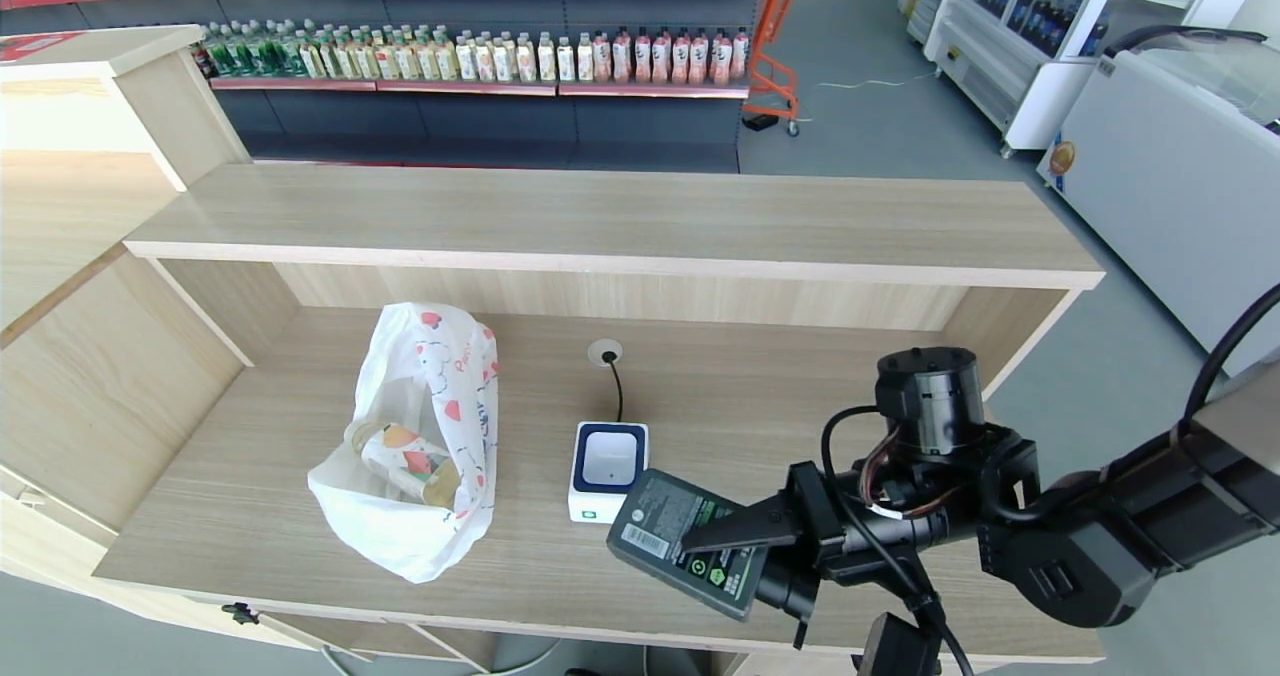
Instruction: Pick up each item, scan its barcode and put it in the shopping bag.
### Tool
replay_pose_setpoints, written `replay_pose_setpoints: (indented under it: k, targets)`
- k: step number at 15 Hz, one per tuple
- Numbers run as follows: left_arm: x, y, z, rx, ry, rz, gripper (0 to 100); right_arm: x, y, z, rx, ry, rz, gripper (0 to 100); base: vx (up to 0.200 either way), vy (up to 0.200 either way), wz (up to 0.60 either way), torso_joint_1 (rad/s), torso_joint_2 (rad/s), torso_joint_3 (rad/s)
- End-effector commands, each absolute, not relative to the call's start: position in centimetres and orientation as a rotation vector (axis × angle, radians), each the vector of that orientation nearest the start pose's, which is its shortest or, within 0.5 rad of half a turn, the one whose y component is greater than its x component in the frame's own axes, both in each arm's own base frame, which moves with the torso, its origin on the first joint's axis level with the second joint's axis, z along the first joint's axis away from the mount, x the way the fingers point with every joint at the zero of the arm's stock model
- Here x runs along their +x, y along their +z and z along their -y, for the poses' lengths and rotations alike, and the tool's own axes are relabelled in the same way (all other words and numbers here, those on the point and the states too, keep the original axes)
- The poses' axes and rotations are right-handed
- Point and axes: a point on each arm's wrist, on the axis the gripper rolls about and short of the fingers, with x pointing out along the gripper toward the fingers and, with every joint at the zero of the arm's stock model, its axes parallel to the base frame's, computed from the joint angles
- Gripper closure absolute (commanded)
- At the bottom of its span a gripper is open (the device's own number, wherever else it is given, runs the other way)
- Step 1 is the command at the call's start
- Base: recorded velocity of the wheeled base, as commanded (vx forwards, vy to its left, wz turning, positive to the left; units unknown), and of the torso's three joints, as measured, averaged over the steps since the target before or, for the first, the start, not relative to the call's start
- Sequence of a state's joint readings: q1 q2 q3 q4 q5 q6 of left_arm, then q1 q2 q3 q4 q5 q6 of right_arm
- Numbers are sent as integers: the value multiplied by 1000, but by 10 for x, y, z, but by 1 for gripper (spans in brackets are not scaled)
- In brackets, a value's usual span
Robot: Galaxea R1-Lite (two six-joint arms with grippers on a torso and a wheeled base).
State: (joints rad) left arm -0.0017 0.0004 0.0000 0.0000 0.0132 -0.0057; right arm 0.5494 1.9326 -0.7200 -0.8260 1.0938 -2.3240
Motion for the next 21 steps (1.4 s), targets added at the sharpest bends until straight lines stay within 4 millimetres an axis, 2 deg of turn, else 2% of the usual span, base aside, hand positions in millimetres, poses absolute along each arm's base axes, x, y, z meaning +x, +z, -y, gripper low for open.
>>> replay_pose_setpoints:
  k: [1, 2, 3, 4, 5, 6, 7, 8, 10, 11, 12, 13, 15, 16, 18, 21]
  targets:
    - [-23, 75, 0, -6, 12, 0, 0, 250, 146, -181, -1469, 1208, 1487, 100, 0, 0, 0, 0, 0, 0]
    - [-23, 75, 0, -6, 12, 0, 0, 248, 154, -178, -1449, 1204, 1467, 100, 0, 0, 0, 0, 0, 0]
    - [-23, 75, 0, -6, 12, 0, 0, 235, 205, -139, -1450, 1056, 1284, 100, 0, 0, 0, 0, 0, 0]
    - [-23, 75, 0, -6, 12, 0, 0, 225, 220, -102, -1539, 889, 1135, 100, 0, 0, 0, 0, 0, 0]
    - [-23, 75, 0, -6, 11, 0, 0, 203, 212, -70, -1571, 837, 971, 100, 0, 0, 0, 0, 0, 0]
    - [-23, 75, 0, -6, 12, 0, 0, 184, 196, -64, -1476, 957, 840, 100, 0, 0, 0, 0, 0, 0]
    - [-23, 75, 0, -6, 12, 0, 0, 176, 191, -63, -1376, 1055, 732, 100, 0, 0, 0, 0, 0, 0]
    - [-23, 75, 0, -6, 12, 0, 0, 175, 196, -60, -1290, 1087, 634, 100, 0, 0, 0, 0, 0, 0]
    - [-23, 75, 0, -6, 12, 0, 0, 179, 224, -56, -952, 1015, 280, 100, 0, 0, 0, 0, 0, 0]
    - [-23, 75, 0, -6, 12, 0, 0, 175, 223, -58, -788, 994, 147, 100, 0, 0, 0, 0, 0, 0]
    - [-23, 75, 0, -6, 12, 0, 0, 164, 210, -58, -437, 1003, -68, 100, 0, 0, 0, 0, 0, 0]
    - [-23, 75, 0, -6, 12, 0, 0, 162, 203, -53, -155, 935, -231, 100, 0, 0, 0, 0, 0, 0]
    - [-23, 75, 0, -6, 12, 0, 0, 163, 179, -46, 232, 690, -431, 100, 0, 0, 0, 0, 0, 0]
    - [-23, 75, 0, -6, 11, 0, 0, 164, 169, -45, 342, 649, -469, 100, 0, 0, 0, 0, 0, 0]
    - [-23, 75, 0, -6, 12, 0, 0, 168, 159, -46, 406, 631, -475, 100, 0, 0, 0, 0, 0, 0]
    - [-23, 75, 0, -6, 12, 0, 0, 170, 163, -50, 402, 658, -450, 100, 0, 0, 0, 0, 0, 0]
